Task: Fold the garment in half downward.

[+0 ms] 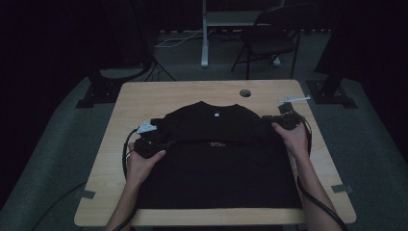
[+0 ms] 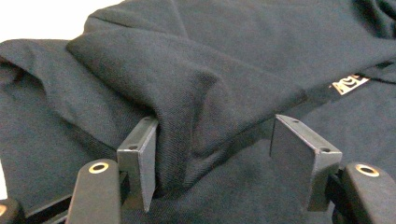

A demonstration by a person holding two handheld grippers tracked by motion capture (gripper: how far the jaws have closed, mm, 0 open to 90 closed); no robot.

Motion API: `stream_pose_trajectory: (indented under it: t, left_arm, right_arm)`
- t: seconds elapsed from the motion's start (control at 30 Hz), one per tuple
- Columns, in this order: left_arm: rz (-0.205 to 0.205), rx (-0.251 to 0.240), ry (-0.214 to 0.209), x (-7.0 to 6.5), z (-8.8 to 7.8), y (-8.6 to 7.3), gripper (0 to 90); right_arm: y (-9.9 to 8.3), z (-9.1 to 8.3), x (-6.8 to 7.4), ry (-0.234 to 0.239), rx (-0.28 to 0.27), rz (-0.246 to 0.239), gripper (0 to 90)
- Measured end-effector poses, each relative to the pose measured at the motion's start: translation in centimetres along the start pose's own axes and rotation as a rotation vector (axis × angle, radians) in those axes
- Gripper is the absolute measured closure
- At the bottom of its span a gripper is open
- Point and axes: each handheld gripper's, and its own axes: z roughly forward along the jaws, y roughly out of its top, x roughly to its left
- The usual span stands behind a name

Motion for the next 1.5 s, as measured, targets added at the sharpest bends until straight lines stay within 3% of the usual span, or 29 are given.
stream_pose_trajectory:
  t: [0.2,0.43,0.57,0.83,1.0,1.3,1.5]
  left_arm:
    - [-0.047,-0.066,0.001,1.2,-1.6,0.7,37.9]
    - [-0.08,-0.09,0.008,2.7,-2.0,2.7,39.5]
    - [-0.088,-0.05,0.011,3.8,-0.1,4.2,39.9]
    - [-0.08,0.005,0.025,4.9,2.8,6.2,40.4]
    - [-0.096,0.046,0.031,5.7,4.4,7.3,40.6]
    - [-0.134,0.1,0.039,6.6,6.6,7.8,40.6]
    - [-0.161,0.115,0.038,7.2,7.2,8.0,40.7]
  right_arm:
    - [-0.2,-0.2,0.0,0.0,0.003,-0.015,86.6]
    - [0.1,-0.4,0.3,0.0,0.007,-0.028,86.6]
    - [0.2,-0.3,0.5,0.002,0.005,-0.036,86.6]
    - [0.2,-0.2,0.5,0.006,0.009,-0.041,86.5]
    - [0.1,-0.2,0.5,0.009,0.011,-0.039,86.5]
    - [0.1,0.0,0.6,0.013,0.015,-0.045,86.4]
    - [0.1,0.0,0.6,0.015,0.017,-0.048,86.4]
